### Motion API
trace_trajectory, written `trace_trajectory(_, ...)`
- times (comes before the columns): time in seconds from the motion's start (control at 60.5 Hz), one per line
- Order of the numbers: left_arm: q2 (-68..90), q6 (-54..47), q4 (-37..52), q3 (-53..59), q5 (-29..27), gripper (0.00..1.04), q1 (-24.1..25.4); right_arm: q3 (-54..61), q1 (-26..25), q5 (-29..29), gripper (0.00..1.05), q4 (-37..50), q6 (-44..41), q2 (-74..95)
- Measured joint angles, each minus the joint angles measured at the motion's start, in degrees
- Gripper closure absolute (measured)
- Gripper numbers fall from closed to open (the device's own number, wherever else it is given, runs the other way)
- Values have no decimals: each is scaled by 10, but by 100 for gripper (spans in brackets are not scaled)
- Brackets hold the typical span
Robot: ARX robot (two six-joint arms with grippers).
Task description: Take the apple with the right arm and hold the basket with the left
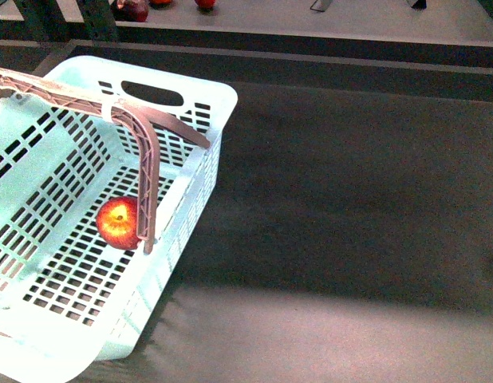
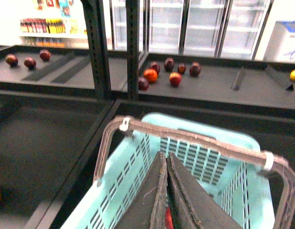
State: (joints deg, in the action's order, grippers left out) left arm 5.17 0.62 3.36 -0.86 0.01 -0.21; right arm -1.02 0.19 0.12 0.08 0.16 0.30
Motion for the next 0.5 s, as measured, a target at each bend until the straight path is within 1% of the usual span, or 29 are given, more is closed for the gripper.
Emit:
trace_trajectory(0.033,-27,0,-24,0,0,101,0,0,0,0,9,0,0,0)
trace_trajectory(0.083,-43,0,-30,0,0,101,0,0,0,0,9,0,0,0)
trace_trajectory(0.496,-48,0,-32,0,0,101,0,0,0,0,9,0,0,0)
